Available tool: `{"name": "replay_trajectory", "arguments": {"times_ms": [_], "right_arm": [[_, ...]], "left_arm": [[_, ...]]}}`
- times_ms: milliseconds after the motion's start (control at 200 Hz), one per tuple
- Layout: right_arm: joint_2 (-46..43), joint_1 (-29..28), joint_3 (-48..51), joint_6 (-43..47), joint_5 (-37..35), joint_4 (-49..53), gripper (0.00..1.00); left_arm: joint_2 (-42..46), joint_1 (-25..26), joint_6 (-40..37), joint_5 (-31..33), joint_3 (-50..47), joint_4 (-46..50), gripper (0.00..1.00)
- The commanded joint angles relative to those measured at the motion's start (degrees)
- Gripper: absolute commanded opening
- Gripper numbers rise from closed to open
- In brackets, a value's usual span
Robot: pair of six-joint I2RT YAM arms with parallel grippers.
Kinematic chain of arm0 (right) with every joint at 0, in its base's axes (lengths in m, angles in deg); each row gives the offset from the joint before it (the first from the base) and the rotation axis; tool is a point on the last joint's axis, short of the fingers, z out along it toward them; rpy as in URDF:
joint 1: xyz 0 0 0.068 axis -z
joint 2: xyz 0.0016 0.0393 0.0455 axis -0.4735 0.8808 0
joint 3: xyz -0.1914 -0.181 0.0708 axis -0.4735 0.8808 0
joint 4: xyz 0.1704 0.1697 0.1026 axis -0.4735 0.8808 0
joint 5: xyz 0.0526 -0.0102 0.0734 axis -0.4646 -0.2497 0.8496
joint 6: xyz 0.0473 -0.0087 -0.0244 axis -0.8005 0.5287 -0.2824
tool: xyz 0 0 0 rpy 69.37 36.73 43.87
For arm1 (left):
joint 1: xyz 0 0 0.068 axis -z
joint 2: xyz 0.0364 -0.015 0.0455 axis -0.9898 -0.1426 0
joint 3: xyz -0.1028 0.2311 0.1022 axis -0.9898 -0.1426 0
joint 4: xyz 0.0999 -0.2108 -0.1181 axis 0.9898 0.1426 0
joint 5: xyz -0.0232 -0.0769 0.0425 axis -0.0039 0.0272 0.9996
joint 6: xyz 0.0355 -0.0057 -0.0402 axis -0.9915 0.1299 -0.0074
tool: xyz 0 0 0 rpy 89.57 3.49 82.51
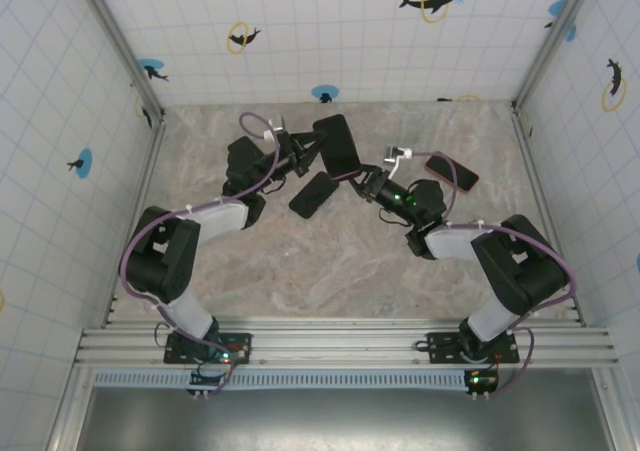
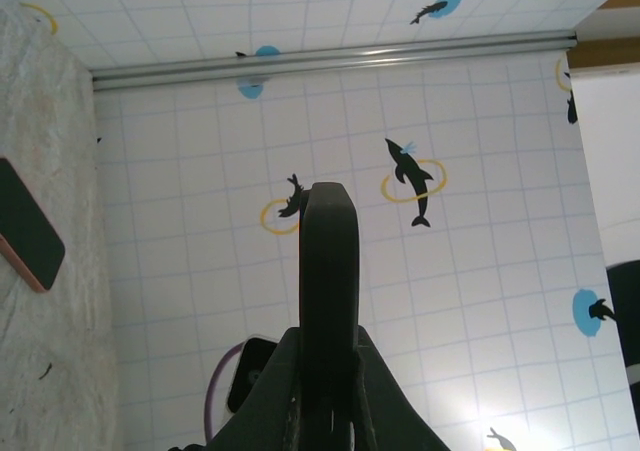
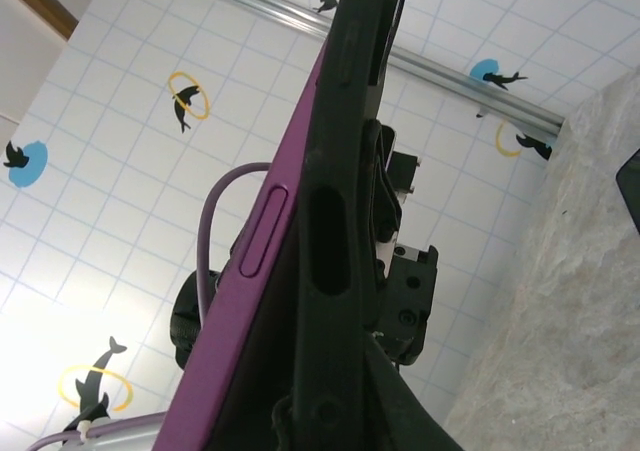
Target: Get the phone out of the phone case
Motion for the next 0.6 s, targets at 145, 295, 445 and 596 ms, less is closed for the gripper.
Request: {"name": "replay_trajectory", "arguments": {"times_ms": [145, 295, 445, 596], "right_arm": [[0.1, -0.3, 0.4, 1.0, -3.5, -5.5, 0.03], [0.2, -0.1, 1.5, 0.3, -4.2, -8.4, 0.00], [0.4, 0.3, 2.6, 0.0, -5.4, -11.2, 0.00], [1.3, 0.9, 3.2, -0.3, -6.3, -14.4, 0.00]], "left_arm": [[-1.1, 0.7, -2.0, -3.3, 0.8, 0.2, 0.00], [-2.2, 0.7, -1.8, -3.2, 1.8, 0.4, 0.25], [-1.8, 0.7, -2.9, -2.6, 2.5, 2.4, 0.45], [0.3, 0.7, -7.3, -0.6, 2.5, 10.5, 0.63]]}}
